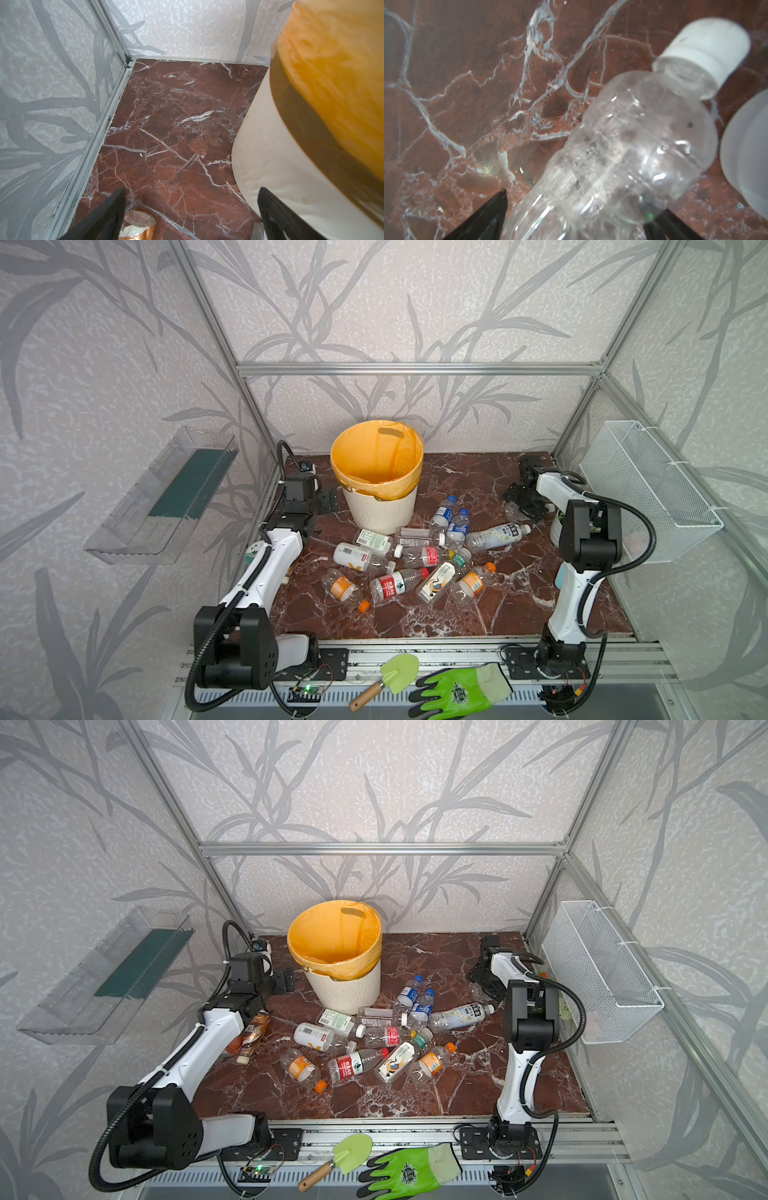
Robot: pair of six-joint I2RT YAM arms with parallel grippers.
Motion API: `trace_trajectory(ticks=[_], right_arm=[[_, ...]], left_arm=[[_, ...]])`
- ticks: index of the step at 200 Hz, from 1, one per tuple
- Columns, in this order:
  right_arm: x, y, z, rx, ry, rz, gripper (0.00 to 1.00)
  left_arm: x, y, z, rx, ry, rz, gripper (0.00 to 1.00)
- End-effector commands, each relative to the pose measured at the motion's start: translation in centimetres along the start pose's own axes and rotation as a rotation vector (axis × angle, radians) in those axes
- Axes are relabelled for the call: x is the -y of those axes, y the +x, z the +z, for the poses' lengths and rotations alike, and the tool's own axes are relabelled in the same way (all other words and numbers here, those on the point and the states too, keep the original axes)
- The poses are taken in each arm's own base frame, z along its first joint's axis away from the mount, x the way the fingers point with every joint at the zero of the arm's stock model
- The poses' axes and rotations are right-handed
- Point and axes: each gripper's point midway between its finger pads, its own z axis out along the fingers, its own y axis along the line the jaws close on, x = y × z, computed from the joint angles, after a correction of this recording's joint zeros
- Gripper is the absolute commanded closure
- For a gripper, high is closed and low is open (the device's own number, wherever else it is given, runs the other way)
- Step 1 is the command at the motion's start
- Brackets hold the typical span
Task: Throw the plastic bottles in the bin
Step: 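Close the right gripper on the clear bottle and lift it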
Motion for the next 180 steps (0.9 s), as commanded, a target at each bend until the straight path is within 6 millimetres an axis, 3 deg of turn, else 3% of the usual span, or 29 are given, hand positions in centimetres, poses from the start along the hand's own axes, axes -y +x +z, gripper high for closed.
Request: trace_trajectory(ticks=[1, 53, 91, 113, 149, 180], right_arm=[[-0.1, 0.1, 0.5, -0.035, 0.025, -0.051, 0.09], [-1.5, -0.3, 2.3, -0.076, 0.030, -0.129, 0.31], [-2.7, -1.0, 1.4, -0.046, -0.015, -0.193, 0.44], [-4.2, -1.7, -0.3, 0.000, -0.104, -0.227, 0.50], [-8.1, -3.5, -6.3, 0.139, -0.367, -0.275, 0.54], [-11.5, -5.6, -15.5, 0.331, -0.662, -0.296, 0.54]], left_arm=[[0.3, -0.4, -0.3, -0.004, 0.010, 0.014, 0.02], [0.2, -0.2, -0.5, -0.009, 0.004, 0.011, 0.02], [-0.2, 0.3, -0.6, -0.014, -0.019, -0.023, 0.02], [-1.0, 0.8, -0.6, -0.015, -0.059, -0.076, 0.02], [-3.1, 1.2, -1.3, 0.003, -0.173, -0.183, 0.01], [-4.7, 1.8, -2.0, 0.002, -0.266, -0.227, 0.01]])
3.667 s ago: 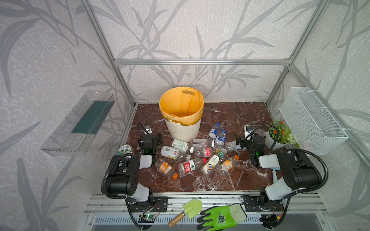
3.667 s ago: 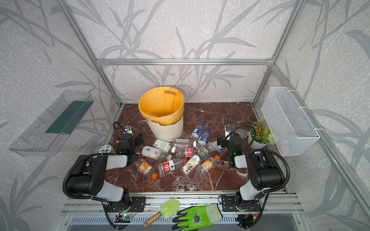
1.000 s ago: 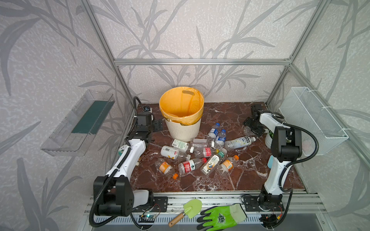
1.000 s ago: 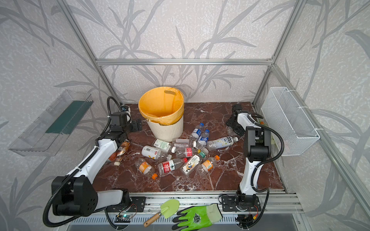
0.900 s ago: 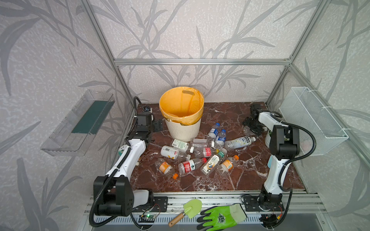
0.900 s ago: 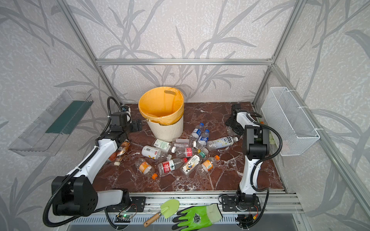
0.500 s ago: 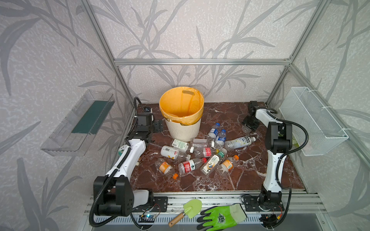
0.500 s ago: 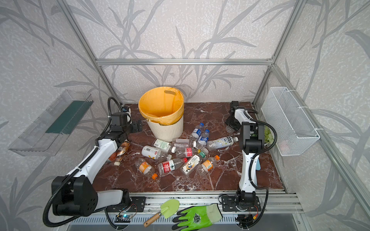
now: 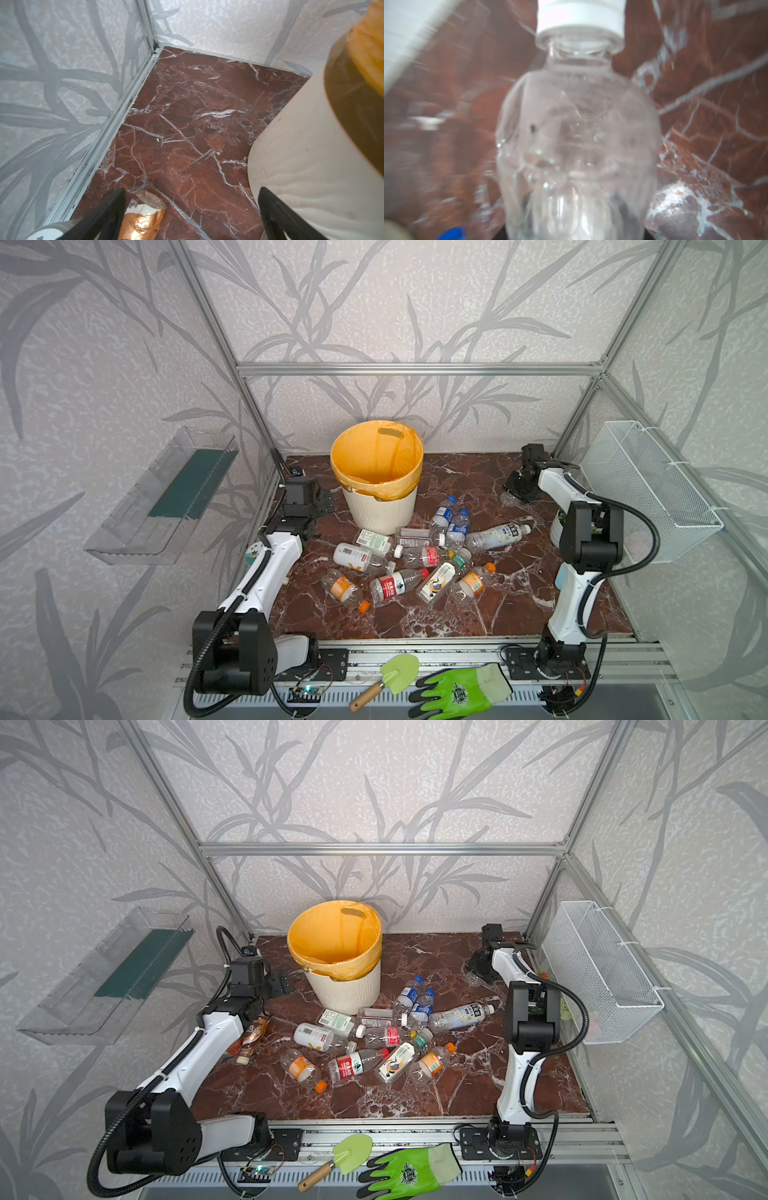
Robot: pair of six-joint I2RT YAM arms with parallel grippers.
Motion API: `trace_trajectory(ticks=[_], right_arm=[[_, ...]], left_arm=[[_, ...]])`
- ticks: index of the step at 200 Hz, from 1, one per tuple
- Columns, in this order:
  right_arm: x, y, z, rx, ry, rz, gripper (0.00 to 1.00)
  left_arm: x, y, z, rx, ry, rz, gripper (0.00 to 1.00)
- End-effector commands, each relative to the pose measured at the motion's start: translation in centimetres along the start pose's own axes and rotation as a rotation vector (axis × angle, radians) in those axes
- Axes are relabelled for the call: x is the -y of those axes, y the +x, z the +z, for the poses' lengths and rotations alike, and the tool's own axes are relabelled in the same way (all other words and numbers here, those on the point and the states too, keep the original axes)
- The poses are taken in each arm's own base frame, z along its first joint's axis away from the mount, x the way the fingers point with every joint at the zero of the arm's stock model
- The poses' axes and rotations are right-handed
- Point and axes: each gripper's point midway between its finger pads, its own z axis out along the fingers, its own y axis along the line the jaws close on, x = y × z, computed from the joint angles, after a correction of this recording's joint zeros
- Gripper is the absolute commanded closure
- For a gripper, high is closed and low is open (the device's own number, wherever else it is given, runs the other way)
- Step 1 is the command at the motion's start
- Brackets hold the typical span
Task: Throw the plastic bottles in the bin
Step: 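Close the right gripper on the clear bottle and lift it, then carry the clear bottle over the bin and open the right gripper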
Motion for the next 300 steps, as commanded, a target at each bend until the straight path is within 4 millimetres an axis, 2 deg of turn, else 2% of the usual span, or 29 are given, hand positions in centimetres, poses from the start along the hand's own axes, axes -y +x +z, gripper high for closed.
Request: trace_trajectory(ticks=[1, 2, 6, 8, 20, 23, 25, 30, 35, 48, 58, 62, 79, 98, 104, 109, 138, 139, 179, 212, 227, 238, 253, 274, 284, 289, 291, 300], right_arm=[[-7.0, -5.8, -8.4, 0.278, -0.315, -0.079, 0.54], [-7.0, -5.7, -8.2, 0.276, -0.317, -0.075, 0.54], [-7.9, -6.6, -10.2, 0.345, -0.372, -0.079, 0.54], [-8.0, -6.7, -10.2, 0.350, -0.378, -0.075, 0.54], [-9.7, -8.2, -14.6, 0.479, -0.491, -0.081, 0.54], [-9.9, -8.3, -14.8, 0.488, -0.503, -0.082, 0.54], [-10.4, -8.7, -16.5, 0.521, -0.535, -0.078, 0.54], [-10.7, -9.1, -18.2, 0.552, -0.565, -0.057, 0.54], [-10.7, -9.1, -18.8, 0.558, -0.582, -0.029, 0.54], [-11.1, -8.9, -19.3, 0.539, -0.692, 0.090, 0.55], [-14.1, -7.7, -20.2, 0.508, -0.840, 0.058, 0.57], [-14.8, -7.3, -20.2, 0.496, -0.854, 0.057, 0.57], [-20.0, -3.8, -20.4, 0.428, -0.896, -0.026, 0.57], [-22.1, -2.0, -19.6, 0.393, -0.945, 0.027, 0.59], [-22.5, -1.6, -19.7, 0.388, -0.963, 0.041, 0.60], [-22.8, -1.1, -18.5, 0.372, -0.960, 0.047, 0.60], [-25.0, 0.4, -20.2, 0.411, -0.972, -0.012, 0.60], [-25.2, 0.2, -21.6, 0.430, -0.989, -0.021, 0.60], [-27.7, 1.5, -28.8, 0.590, -0.957, -0.260, 0.60], [-26.9, 1.0, -34.9, 0.772, -0.912, -0.380, 0.60], [-26.4, 0.9, -36.9, 0.832, -0.910, -0.393, 0.59], [-26.7, 1.3, -38.0, 0.844, -0.943, -0.396, 0.58], [-28.1, 2.3, -38.2, 0.811, -0.988, -0.415, 0.58], [-32.3, 5.9, -36.3, 0.669, -1.078, -0.481, 0.57], [-34.7, 8.4, -34.2, 0.565, -1.088, -0.529, 0.57], [-35.7, 9.7, -33.9, 0.521, -1.103, -0.559, 0.56], [-36.5, 10.7, -32.5, 0.479, -1.097, -0.580, 0.55], [-37.9, 12.7, -30.7, 0.395, -1.089, -0.631, 0.53]], left_arm=[[-2.2, 0.2, -1.0, 0.015, -0.108, -0.076, 0.01], [-2.2, 0.2, -1.0, 0.015, -0.110, -0.078, 0.01], [-2.5, 0.3, -1.0, 0.013, -0.119, -0.084, 0.01], [-2.5, 0.3, -1.1, 0.014, -0.123, -0.087, 0.01], [-3.2, 0.3, -1.4, 0.016, -0.154, -0.113, 0.01], [-3.3, 0.4, -1.4, 0.015, -0.159, -0.119, 0.01], [-3.4, 0.5, -1.4, 0.016, -0.163, -0.125, 0.01], [-3.7, 0.5, -1.5, 0.017, -0.169, -0.138, 0.01], [-3.7, 0.5, -1.6, 0.020, -0.168, -0.147, 0.01], [-3.6, 0.4, -1.9, 0.028, -0.155, -0.164, 0.01], [-3.5, 0.5, -2.1, 0.031, -0.143, -0.171, 0.01], [-3.5, 0.5, -2.1, 0.032, -0.141, -0.173, 0.01], [-3.4, 0.6, -2.1, 0.031, -0.134, -0.181, 0.01], [-3.4, 0.7, -2.2, 0.020, -0.129, -0.192, 0.01], [-3.3, 0.8, -2.2, 0.019, -0.121, -0.193, 0.01], [-3.2, 0.8, -2.3, 0.018, -0.116, -0.194, 0.01], [-3.3, 1.1, -3.2, 0.031, -0.101, -0.197, 0.01], [-3.3, 1.2, -3.2, 0.031, -0.101, -0.196, 0.01], [-2.7, 0.8, -4.2, 0.064, -0.043, -0.179, 0.01], [-2.4, 0.6, -4.5, 0.069, -0.028, -0.161, 0.01], [-2.1, 0.4, -4.7, 0.071, -0.016, -0.150, 0.01], [-1.9, 0.4, -4.6, 0.069, -0.009, -0.142, 0.01], [-1.5, 0.1, -4.6, 0.072, 0.002, -0.134, 0.01], [-0.8, -0.1, -4.4, 0.070, 0.017, -0.116, 0.01], [-0.6, -0.2, -4.4, 0.069, 0.021, -0.107, 0.01], [-0.5, -0.3, -4.4, 0.070, 0.022, -0.104, 0.01], [-0.4, -0.4, -4.5, 0.071, 0.023, -0.102, 0.01], [-0.3, -0.6, -4.5, 0.076, 0.023, -0.099, 0.01]])
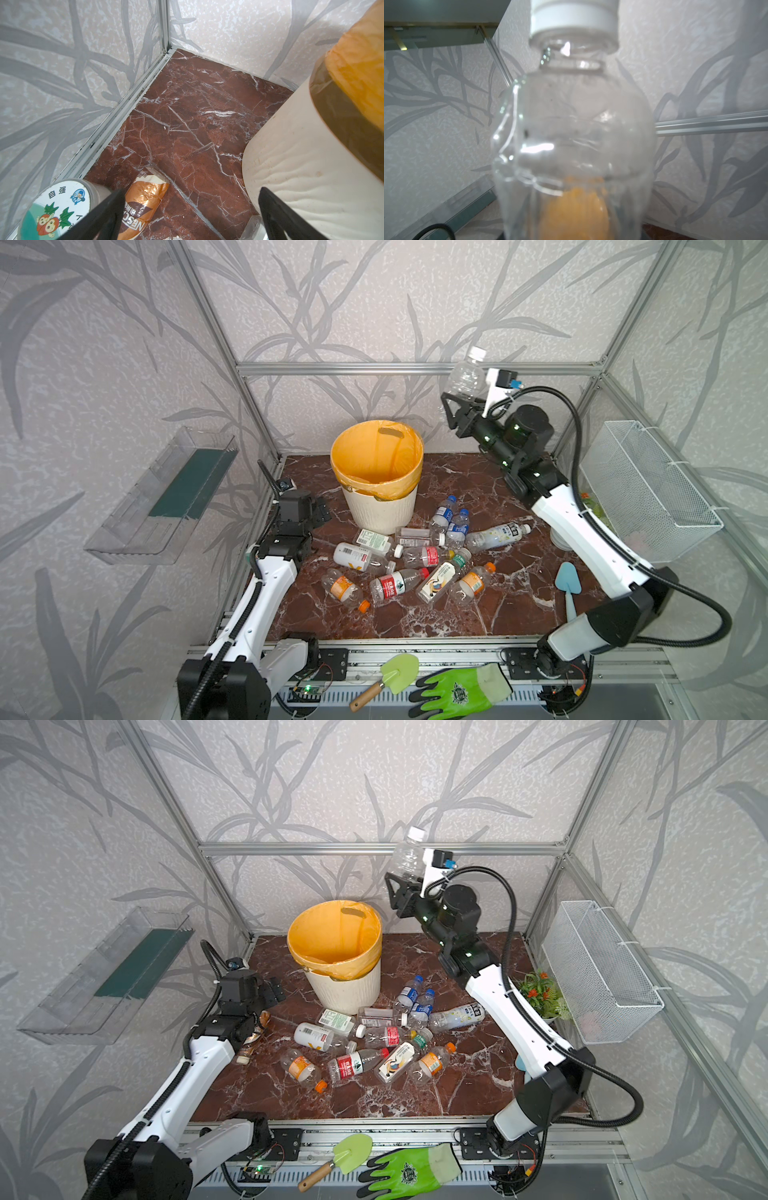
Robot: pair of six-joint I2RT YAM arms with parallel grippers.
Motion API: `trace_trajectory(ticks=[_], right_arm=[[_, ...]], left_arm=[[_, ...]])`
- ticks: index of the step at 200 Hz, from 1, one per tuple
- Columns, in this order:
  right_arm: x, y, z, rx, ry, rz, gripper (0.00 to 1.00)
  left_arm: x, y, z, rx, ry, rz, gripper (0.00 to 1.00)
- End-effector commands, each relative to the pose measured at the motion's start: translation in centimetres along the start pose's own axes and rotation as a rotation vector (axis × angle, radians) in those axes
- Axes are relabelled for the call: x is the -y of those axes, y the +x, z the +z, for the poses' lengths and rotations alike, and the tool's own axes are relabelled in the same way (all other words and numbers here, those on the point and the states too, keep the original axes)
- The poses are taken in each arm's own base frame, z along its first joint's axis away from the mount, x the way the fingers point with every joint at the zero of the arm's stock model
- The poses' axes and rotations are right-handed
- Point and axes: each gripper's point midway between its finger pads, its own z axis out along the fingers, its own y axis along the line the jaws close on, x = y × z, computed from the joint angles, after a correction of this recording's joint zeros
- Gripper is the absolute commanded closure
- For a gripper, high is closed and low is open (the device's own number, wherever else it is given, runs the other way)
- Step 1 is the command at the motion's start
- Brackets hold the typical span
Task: Throw the plastic bottles in the bin
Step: 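Carry the clear bottle over the bin and open the right gripper, then grasp the oolong tea bottle with the right gripper while the left hovers by the bin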
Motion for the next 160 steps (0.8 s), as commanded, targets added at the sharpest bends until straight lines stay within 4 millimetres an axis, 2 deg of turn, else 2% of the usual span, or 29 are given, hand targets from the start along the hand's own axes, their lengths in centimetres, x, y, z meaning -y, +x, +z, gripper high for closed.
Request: trace_trajectory(ticks=[1, 16, 21, 24, 34, 49, 87, 96, 99, 112, 137, 150, 160], right_arm=[[-1.9, 10.9, 4.0, -0.324, -0.089, 0.022, 0.53], [-2.0, 14.1, 5.0, -0.442, -0.074, -0.011, 0.44], [-1.7, 14.6, 5.0, -0.468, -0.061, -0.021, 0.37], [-1.6, 14.7, 5.0, -0.480, -0.053, -0.029, 0.29], [-1.3, 14.5, 4.8, -0.493, -0.034, -0.067, 0.18], [-0.6, 12.0, 3.9, -0.468, 0.035, -0.166, 0.00], [1.2, 4.9, 0.0, -0.362, 0.181, -0.264, 0.01], [2.1, 4.4, -1.2, -0.353, 0.222, -0.272, 0.01], [1.9, 3.4, -1.8, -0.334, 0.227, -0.274, 0.01], [3.2, 2.2, -4.1, -0.298, 0.296, -0.246, 0.01], [9.1, 4.1, -9.4, -0.291, 0.479, -0.020, 0.01], [12.5, 6.3, -13.1, -0.294, 0.591, 0.111, 0.01], [14.2, 8.0, -15.4, -0.302, 0.657, 0.183, 0.01]], left_arm=[[0.9, -1.6, -0.5, 0.034, 0.015, 0.013, 0.01], [1.0, -2.2, -1.0, 0.053, 0.014, 0.014, 0.01], [1.0, -2.3, -1.1, 0.059, 0.011, 0.013, 0.01], [0.9, -2.5, -1.3, 0.065, 0.010, 0.012, 0.01], [0.9, -3.1, -1.9, 0.083, 0.009, 0.010, 0.01], [0.8, -4.2, -3.2, 0.119, 0.007, 0.006, 0.01], [1.6, -7.3, -6.8, 0.228, 0.007, 0.054, 0.01], [2.0, -7.9, -7.5, 0.247, 0.013, 0.066, 0.01], [2.2, -8.1, -7.7, 0.251, 0.016, 0.074, 0.01], [3.1, -8.7, -8.6, 0.272, 0.035, 0.102, 0.01], [4.8, -9.4, -9.8, 0.307, 0.055, 0.159, 0.01], [5.7, -9.9, -10.5, 0.325, 0.067, 0.188, 0.01], [6.4, -10.2, -11.0, 0.341, 0.074, 0.215, 0.01]])
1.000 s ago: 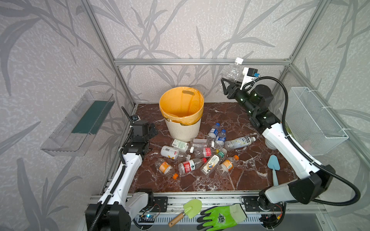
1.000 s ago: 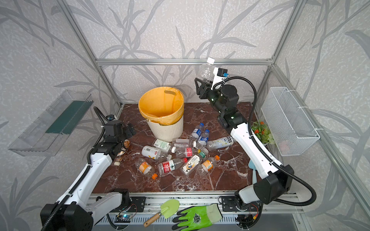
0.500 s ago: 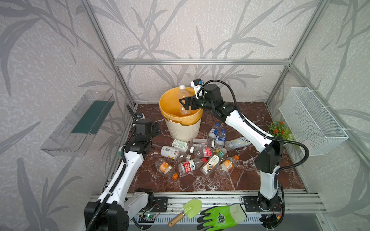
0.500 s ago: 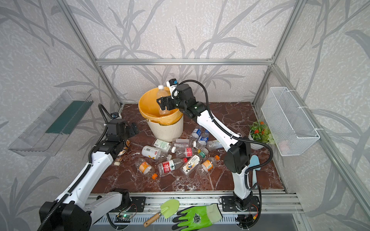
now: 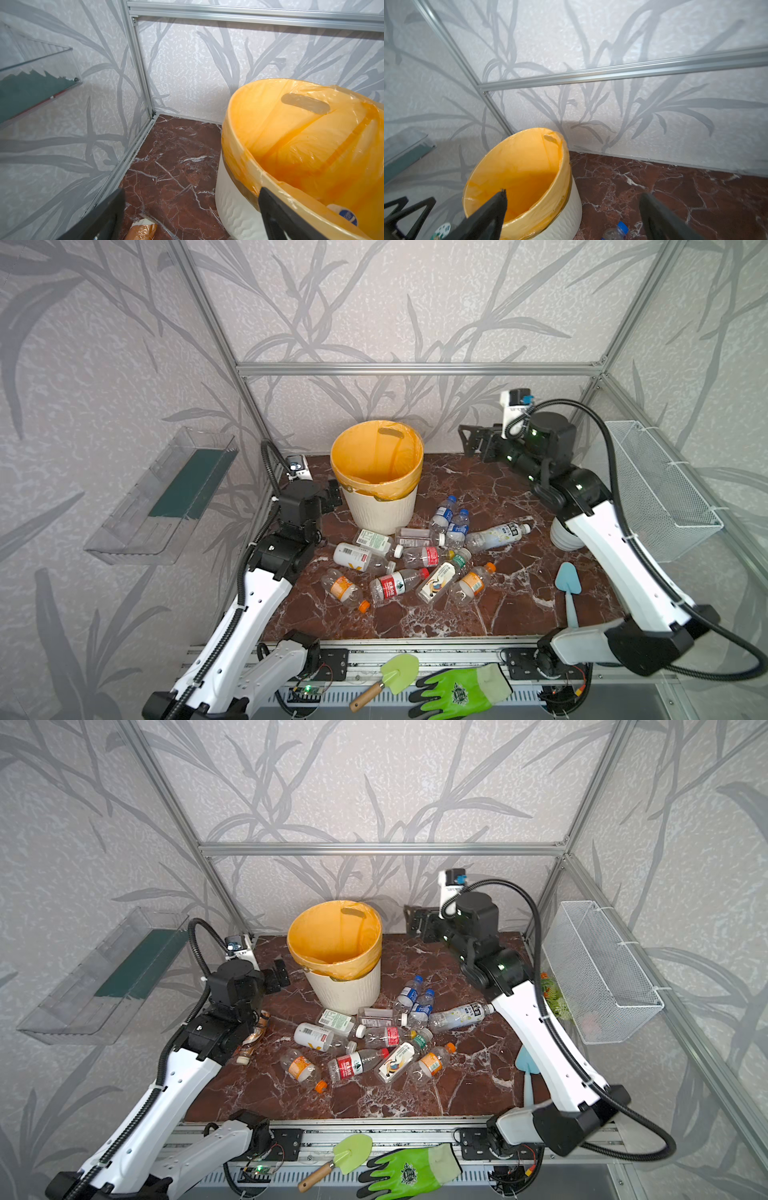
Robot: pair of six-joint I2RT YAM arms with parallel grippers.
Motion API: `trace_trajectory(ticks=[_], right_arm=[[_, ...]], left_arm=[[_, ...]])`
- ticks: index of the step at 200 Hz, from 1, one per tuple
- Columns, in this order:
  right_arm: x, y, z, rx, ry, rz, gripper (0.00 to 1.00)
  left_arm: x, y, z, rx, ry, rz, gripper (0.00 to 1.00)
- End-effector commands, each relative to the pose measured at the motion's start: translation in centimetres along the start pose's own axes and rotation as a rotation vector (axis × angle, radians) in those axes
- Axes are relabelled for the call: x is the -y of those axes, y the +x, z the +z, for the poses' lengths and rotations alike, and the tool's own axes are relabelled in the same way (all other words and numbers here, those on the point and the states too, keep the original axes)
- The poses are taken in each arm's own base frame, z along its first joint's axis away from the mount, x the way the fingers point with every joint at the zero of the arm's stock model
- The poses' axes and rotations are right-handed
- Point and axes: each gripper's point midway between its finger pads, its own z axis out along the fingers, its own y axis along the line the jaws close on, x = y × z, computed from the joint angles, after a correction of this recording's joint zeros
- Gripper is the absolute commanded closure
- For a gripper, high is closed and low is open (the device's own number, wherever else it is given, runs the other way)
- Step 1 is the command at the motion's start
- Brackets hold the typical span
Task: Throw the plastic bottles in the bin
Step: 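Grasp the oolong tea bottle with the right gripper while the left hovers by the bin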
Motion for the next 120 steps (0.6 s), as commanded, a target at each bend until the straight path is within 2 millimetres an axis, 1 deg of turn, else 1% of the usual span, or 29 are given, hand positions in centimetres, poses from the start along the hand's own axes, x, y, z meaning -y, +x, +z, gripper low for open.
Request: trace_trajectory(ticks=[1, 3, 8, 11, 12, 17, 24, 25, 34, 38, 39, 40, 61, 75, 92, 109, 120], right_arm=[[7.2, 7.5, 0.3, -0.134, 0.207, 0.247, 0.01], [7.9, 8.3, 0.0, -0.145, 0.226, 0.275, 0.01], [8.8, 9.2, -0.5, -0.153, 0.248, 0.323, 0.01], [9.4, 10.2, -0.8, -0.167, 0.263, 0.348, 0.01], [9.8, 10.8, -0.9, -0.177, 0.272, 0.361, 0.01], [10.4, 11.6, -1.3, -0.187, 0.288, 0.390, 0.01], [11.6, 14.0, -2.0, -0.227, 0.329, 0.439, 0.01], [11.6, 14.0, -2.0, -0.227, 0.329, 0.439, 0.01], [12.8, 16.4, -2.7, -0.267, 0.376, 0.481, 0.01], [13.3, 17.6, -3.0, -0.287, 0.401, 0.499, 0.01], [13.6, 18.2, -3.2, -0.296, 0.413, 0.508, 0.01], [13.6, 18.2, -3.2, -0.296, 0.413, 0.508, 0.01], [15.7, 23.2, -4.1, -0.362, 0.498, 0.616, 0.01], [16.5, 25.2, -4.1, -0.385, 0.514, 0.667, 0.01], [17.3, 27.3, -3.9, -0.432, 0.554, 0.678, 0.01], [17.9, 28.8, -3.3, -0.486, 0.587, 0.678, 0.01], [18.3, 29.5, -2.8, -0.505, 0.601, 0.685, 0.01]], left_arm=[[0.4, -1.9, -0.9, 0.045, -0.028, 0.078, 0.01], [0.5, -2.0, -1.0, 0.049, -0.026, 0.084, 0.01], [0.9, -2.3, -1.2, 0.057, -0.020, 0.102, 0.01], [1.1, -2.6, -1.3, 0.064, -0.020, 0.110, 0.01], [1.1, -2.6, -1.3, 0.066, -0.019, 0.113, 0.01], [1.6, -3.0, -1.6, 0.077, -0.012, 0.129, 0.01], [2.0, -3.5, -1.8, 0.090, -0.006, 0.149, 0.01], [2.1, -3.6, -1.9, 0.093, -0.004, 0.152, 0.01], [2.8, -4.1, -2.1, 0.105, 0.007, 0.176, 0.01], [3.1, -4.3, -2.3, 0.112, 0.015, 0.188, 0.01], [3.2, -4.3, -2.3, 0.112, 0.018, 0.191, 0.01], [3.3, -4.4, -2.3, 0.114, 0.018, 0.194, 0.01], [4.8, -5.1, -2.8, 0.132, 0.046, 0.256, 0.01], [6.0, -5.4, -3.1, 0.142, 0.072, 0.303, 0.01], [7.3, -5.3, -3.3, 0.140, 0.108, 0.355, 0.01], [8.1, -5.0, -3.3, 0.131, 0.135, 0.392, 0.01], [8.8, -4.7, -3.3, 0.119, 0.169, 0.411, 0.01]])
